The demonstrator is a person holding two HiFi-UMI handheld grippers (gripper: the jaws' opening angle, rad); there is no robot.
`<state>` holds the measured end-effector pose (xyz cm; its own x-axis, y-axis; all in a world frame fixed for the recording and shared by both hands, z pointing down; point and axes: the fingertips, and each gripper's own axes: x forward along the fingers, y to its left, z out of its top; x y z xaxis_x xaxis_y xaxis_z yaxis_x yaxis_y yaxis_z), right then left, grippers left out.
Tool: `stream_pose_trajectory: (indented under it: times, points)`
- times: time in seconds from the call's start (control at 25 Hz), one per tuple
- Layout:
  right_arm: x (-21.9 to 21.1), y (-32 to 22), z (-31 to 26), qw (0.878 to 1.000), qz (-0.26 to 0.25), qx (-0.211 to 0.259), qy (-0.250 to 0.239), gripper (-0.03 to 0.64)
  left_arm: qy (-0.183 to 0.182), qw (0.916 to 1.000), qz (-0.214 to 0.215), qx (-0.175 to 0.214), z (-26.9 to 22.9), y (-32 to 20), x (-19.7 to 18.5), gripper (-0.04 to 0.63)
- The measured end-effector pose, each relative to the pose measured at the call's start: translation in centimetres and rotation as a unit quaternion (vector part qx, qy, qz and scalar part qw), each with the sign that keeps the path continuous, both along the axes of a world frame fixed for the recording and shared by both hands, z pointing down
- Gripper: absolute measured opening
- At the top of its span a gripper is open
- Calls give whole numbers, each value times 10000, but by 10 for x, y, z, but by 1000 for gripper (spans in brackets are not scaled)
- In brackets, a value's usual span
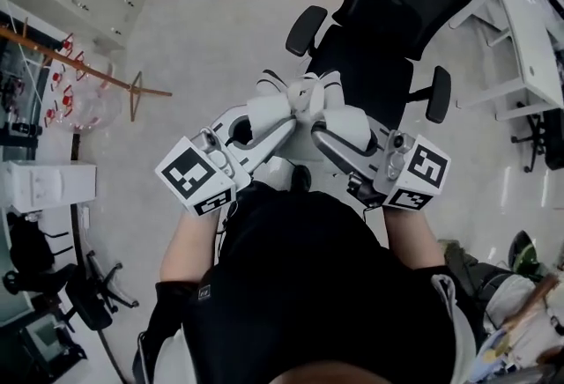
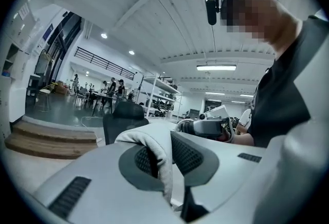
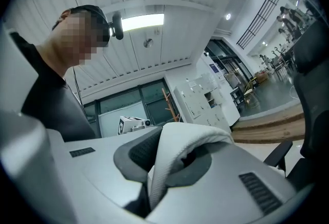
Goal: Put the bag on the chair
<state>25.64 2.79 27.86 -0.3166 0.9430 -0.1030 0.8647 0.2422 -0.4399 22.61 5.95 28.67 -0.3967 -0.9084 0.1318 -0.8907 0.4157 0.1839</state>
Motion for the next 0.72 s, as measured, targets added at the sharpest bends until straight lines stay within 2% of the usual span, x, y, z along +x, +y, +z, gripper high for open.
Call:
stream_pose_trajectory:
  times: [0.24, 0.4, 0.56, 0.64, 0.72]
  points:
    - [-49, -9, 1, 9973, 725, -46, 127, 41, -4, 9983, 565, 113, 1, -7, -53, 49]
    - [-92, -6, 3, 9888, 1477, 74, 219, 41, 131, 9911, 1310, 215, 7, -11, -101, 49]
    - [-136, 1, 9, 9722, 2311, 175, 322, 41, 327, 9753, 2164, 309, 18, -11, -145, 49]
    - [-154, -1, 14, 9603, 2755, 212, 376, 41, 350, 9635, 2635, 329, 24, -13, -159, 49]
    - [-169, -1, 18, 9434, 3281, 212, 448, 41, 409, 9481, 3135, 340, 29, -13, -170, 49]
